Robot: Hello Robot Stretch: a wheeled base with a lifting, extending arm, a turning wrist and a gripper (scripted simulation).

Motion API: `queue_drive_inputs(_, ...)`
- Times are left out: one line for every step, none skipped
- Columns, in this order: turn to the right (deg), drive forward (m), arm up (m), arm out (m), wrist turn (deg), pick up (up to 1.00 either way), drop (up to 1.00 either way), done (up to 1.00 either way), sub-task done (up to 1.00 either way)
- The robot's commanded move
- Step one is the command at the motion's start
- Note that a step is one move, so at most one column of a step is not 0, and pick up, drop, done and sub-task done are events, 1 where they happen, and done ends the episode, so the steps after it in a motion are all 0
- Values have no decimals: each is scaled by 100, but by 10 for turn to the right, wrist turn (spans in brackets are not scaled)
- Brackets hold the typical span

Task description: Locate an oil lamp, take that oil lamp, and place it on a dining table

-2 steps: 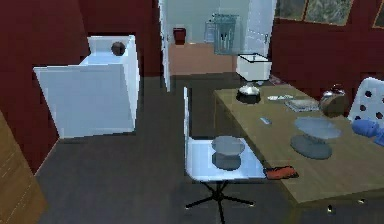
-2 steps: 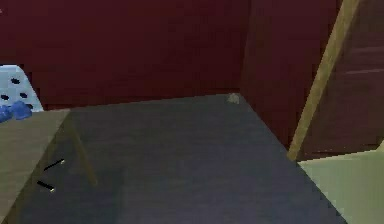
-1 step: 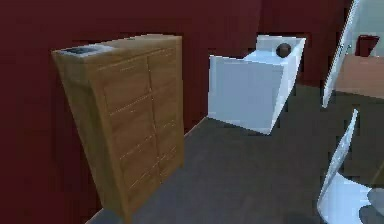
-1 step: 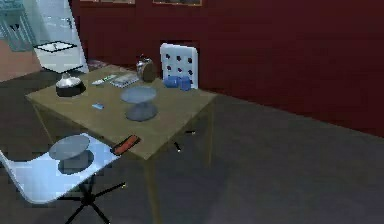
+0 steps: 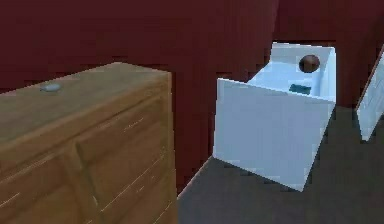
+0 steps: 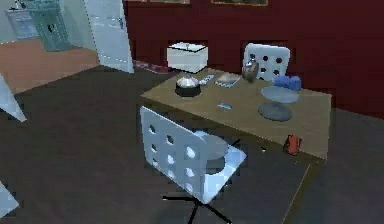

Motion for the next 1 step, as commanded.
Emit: queue_drive_inputs(300,0,0,0,0,0,0,0,0)
